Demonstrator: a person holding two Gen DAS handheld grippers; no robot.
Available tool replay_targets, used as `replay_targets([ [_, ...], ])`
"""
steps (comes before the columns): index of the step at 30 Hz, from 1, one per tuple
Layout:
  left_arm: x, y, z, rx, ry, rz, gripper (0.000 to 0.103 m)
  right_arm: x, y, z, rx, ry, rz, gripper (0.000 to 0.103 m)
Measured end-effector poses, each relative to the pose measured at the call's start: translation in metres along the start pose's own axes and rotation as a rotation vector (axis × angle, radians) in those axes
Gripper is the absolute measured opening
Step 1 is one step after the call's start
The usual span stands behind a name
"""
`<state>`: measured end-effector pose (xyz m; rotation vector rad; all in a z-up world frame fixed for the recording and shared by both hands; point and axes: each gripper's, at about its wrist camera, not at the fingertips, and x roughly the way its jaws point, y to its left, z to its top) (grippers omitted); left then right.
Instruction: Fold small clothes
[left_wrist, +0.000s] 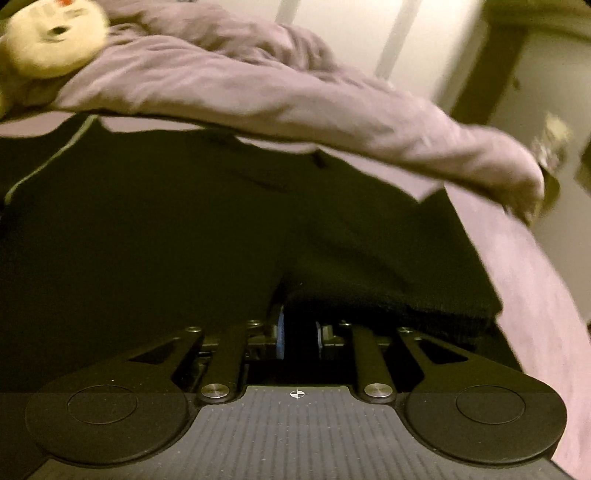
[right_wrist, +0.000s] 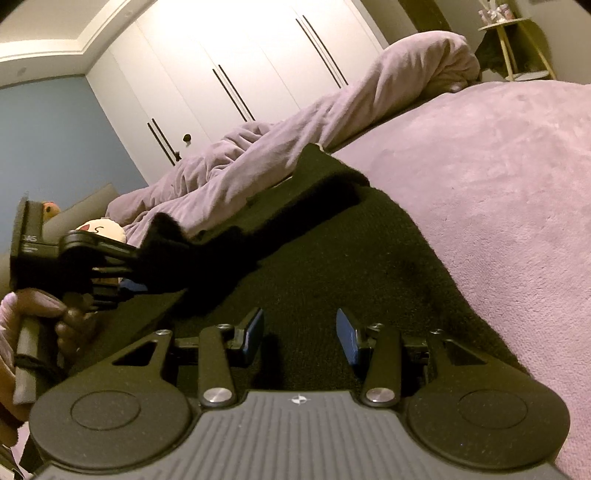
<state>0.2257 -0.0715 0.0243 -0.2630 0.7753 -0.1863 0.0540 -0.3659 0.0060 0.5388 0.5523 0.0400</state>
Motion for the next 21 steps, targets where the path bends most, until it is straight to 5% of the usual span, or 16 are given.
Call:
replay_targets([
  [7,-0.009,0.068,0.003,-0.312,0.004,0.05,0.027,0.0,0.001,-0.002,-0.009,-0.008,-0.002,0.043],
  [9,-0.011,0.071,-0.002,-0.228,0.0,0.093,0.046,-0.001,0.002,-0.002,-0.01,-0.008,-0.003,0.043],
  [13,-0.016,0.057,-0.012,0.026,-0.047,0.139,0.058,-0.001,0.003,-0.002,-0.011,-0.008,-0.003,0.043],
  [15,-0.016,0.048,-0.015,0.13,-0.056,0.129,0.074,-0.001,0.003,-0.002,-0.012,-0.009,-0.004,0.044],
  [21,-0.007,0.006,-0.031,0.583,-0.179,0.189,0.074,-0.002,0.003,-0.002,-0.014,-0.012,-0.005,0.044],
])
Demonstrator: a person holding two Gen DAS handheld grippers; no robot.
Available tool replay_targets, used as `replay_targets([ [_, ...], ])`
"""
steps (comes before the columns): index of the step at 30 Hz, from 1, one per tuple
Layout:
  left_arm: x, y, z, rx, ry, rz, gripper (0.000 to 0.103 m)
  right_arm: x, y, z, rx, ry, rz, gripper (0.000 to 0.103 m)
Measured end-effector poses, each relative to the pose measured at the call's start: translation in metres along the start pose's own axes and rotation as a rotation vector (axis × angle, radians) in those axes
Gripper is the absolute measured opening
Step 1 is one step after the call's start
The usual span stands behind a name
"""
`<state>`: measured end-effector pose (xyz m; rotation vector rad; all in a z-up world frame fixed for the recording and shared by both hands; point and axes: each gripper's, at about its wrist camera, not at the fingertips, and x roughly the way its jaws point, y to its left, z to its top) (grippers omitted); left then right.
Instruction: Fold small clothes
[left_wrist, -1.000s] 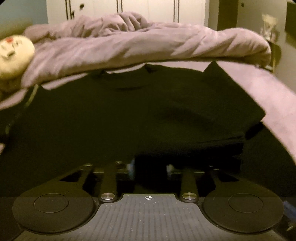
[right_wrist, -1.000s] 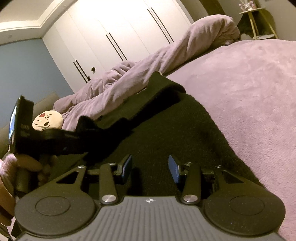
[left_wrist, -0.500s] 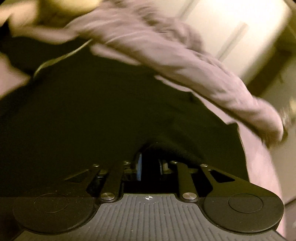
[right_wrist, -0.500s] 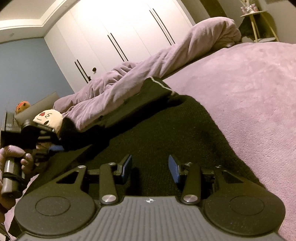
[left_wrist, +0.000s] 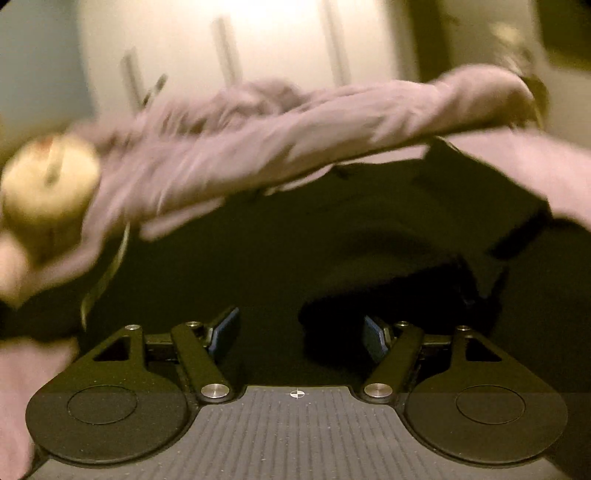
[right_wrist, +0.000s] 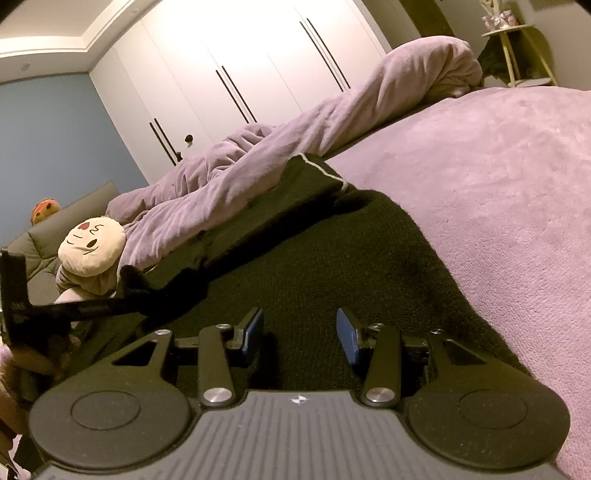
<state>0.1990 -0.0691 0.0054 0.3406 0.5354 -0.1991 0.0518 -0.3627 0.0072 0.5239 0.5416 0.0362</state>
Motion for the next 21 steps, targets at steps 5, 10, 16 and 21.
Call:
replay_targets([
  [5,0.009,-0.025,0.009,0.147,-0.077,-0.017,0.055,0.001,0.003,0.003,-0.001,0.016,-0.018,0.044],
  [10,0.031,-0.008,0.018,-0.081,0.021,-0.151,0.016,0.004,0.01,0.015,0.055,0.058,-0.062,0.043],
  [16,0.042,0.063,0.005,-0.534,0.097,-0.185,0.015,0.01,0.022,0.025,0.045,0.108,-0.1,0.042],
  [21,0.049,0.087,-0.013,-0.62,0.19,-0.148,0.015,0.02,0.032,0.034,0.05,0.115,-0.106,0.041],
])
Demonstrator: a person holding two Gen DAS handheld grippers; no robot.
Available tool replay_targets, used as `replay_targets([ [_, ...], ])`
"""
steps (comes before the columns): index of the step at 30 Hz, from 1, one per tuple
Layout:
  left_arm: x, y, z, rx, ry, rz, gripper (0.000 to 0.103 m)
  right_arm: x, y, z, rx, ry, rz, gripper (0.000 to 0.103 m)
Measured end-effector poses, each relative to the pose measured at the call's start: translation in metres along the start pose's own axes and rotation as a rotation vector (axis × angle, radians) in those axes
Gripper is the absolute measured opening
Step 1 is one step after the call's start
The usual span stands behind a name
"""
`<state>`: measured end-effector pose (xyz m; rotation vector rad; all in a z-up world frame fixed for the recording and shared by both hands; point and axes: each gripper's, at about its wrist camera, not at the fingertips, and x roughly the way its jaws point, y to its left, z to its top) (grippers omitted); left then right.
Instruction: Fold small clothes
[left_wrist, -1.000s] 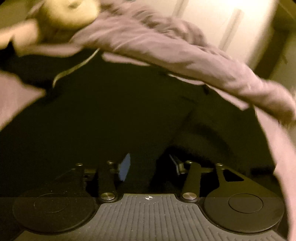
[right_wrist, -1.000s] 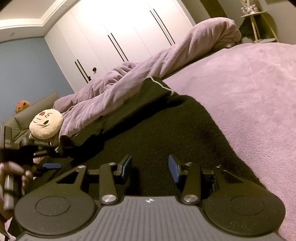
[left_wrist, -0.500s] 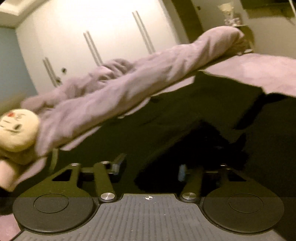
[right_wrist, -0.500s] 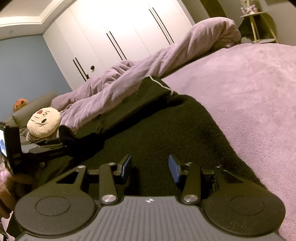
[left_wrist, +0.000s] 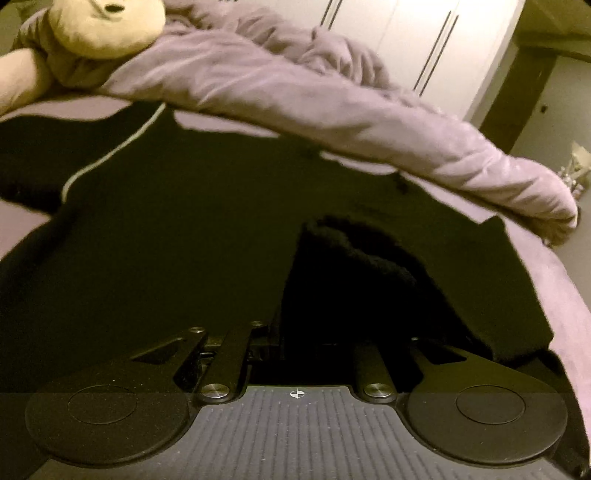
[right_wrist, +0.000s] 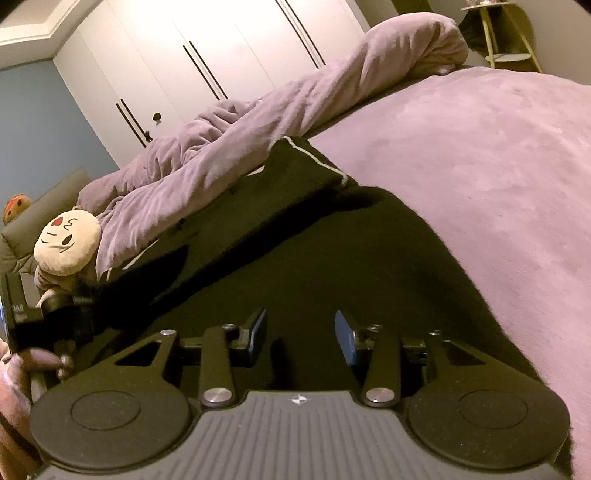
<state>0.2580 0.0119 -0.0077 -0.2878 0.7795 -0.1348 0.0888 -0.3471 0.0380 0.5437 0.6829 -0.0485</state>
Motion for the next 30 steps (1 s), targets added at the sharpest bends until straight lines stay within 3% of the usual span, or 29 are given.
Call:
replay_targets([
  [10,0.006,0.021,0.001,-0.111,0.035,-0.064,0.025,0.017,0.022,0.014,-0.054,-0.011,-0.018,0.04],
  [14,0.008,0.026,0.003,-0.11,0.046,-0.089,0.021,0.031,0.019,0.015,-0.049,0.014,-0.044,0.022],
  [17,0.007,0.028,0.005,-0.118,0.054,-0.108,0.017,0.038,0.02,0.017,-0.046,0.013,-0.046,0.021],
  [22,0.006,0.054,0.012,-0.328,0.079,-0.169,0.016,0.05,0.024,0.027,-0.028,0.011,-0.027,0.022],
  [24,0.006,0.069,0.013,-0.449,0.087,-0.157,0.025,0.054,0.026,0.028,-0.037,0.011,-0.025,0.022],
  [25,0.004,0.077,0.013,-0.498,0.08,-0.136,0.025,0.057,0.027,0.028,-0.045,0.015,-0.025,0.022],
  [28,-0.006,0.088,0.016,-0.488,0.04,-0.094,0.03,0.063,0.026,0.028,-0.042,0.028,-0.024,0.022],
  [29,-0.01,0.088,0.018,-0.454,0.02,-0.06,0.038,0.064,0.026,0.027,-0.04,0.029,-0.023,0.022],
  [30,-0.015,0.087,0.019,-0.42,-0.005,-0.025,0.054,0.064,0.026,0.027,-0.038,0.028,-0.021,0.022],
])
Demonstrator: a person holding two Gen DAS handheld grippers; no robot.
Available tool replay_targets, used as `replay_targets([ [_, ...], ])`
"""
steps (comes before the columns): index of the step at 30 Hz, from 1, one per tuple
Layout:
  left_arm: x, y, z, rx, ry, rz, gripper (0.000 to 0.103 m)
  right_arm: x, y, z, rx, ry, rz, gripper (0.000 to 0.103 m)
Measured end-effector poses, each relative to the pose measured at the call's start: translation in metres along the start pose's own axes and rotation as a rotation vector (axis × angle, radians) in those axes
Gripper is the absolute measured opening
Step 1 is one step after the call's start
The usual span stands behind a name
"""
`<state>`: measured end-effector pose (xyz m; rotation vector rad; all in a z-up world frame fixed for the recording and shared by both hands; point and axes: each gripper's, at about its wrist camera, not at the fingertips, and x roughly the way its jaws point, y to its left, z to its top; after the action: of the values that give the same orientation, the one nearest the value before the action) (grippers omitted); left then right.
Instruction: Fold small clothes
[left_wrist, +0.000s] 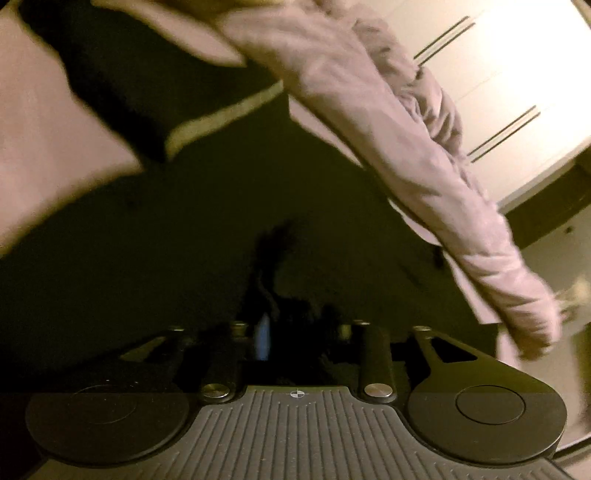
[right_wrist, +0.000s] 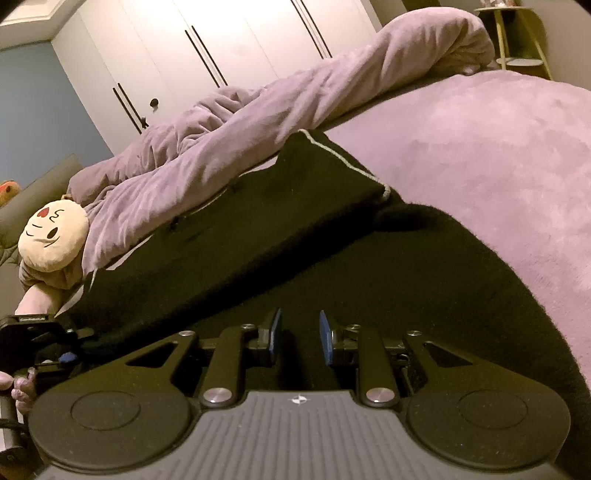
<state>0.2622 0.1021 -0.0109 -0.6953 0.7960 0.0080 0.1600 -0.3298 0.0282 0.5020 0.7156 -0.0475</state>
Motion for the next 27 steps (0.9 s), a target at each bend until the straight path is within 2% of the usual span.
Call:
replay_targets([
  [2,-0.006,-0.001,0.001,0.045,-0.038,0.01,0.071,0.001,-0.001,0.001,0.011,-0.002,0.005,0.022],
  [3,-0.006,0.0,0.002,0.05,-0.031,-0.007,0.074,0.002,-0.002,0.002,0.02,-0.003,0.011,0.022],
  [6,0.005,-0.005,0.003,0.082,0.009,-0.017,0.078,0.009,-0.005,0.006,0.049,-0.008,0.036,0.024],
  [10,0.022,-0.018,0.006,0.173,0.019,-0.024,0.076,0.026,-0.01,0.018,0.106,-0.019,0.091,0.031],
  [11,0.028,-0.023,0.007,0.189,0.021,-0.031,0.069,0.031,-0.012,0.022,0.123,-0.027,0.099,0.032],
  [12,0.034,-0.026,0.009,0.203,0.028,-0.032,0.052,0.038,-0.015,0.026,0.147,-0.03,0.11,0.032],
  [13,0.042,-0.03,0.011,0.212,0.044,-0.018,0.04,0.044,-0.018,0.03,0.173,-0.031,0.117,0.032],
  [14,0.048,-0.033,0.013,0.21,0.066,-0.014,0.021,0.051,-0.022,0.034,0.202,-0.031,0.115,0.032],
  [17,0.057,-0.04,0.017,0.204,0.107,-0.039,0.016,0.067,-0.028,0.045,0.28,-0.025,0.114,0.031],
  [22,0.05,-0.062,0.023,0.319,0.096,-0.039,0.014,0.083,-0.027,0.065,0.357,-0.024,0.094,0.031],
  [27,0.044,-0.066,0.036,0.293,0.096,-0.041,0.014,0.093,-0.05,0.071,0.541,-0.065,0.085,0.032],
])
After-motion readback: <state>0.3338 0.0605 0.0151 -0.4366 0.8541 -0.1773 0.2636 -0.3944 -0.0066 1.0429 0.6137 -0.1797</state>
